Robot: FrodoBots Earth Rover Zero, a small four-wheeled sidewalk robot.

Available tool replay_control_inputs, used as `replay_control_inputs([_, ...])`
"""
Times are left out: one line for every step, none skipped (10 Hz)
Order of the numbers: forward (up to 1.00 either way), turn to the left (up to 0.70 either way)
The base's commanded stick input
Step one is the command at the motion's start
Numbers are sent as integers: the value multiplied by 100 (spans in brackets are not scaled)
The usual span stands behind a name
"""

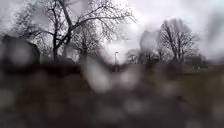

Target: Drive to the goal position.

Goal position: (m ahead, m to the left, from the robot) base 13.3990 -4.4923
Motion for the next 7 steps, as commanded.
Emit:
replay_control_inputs([85, 0])
replay_control_inputs([85, 0])
replay_control_inputs([85, 0])
replay_control_inputs([85, 0])
replay_control_inputs([85, 0])
replay_control_inputs([85, 0])
replay_control_inputs([85, 0])
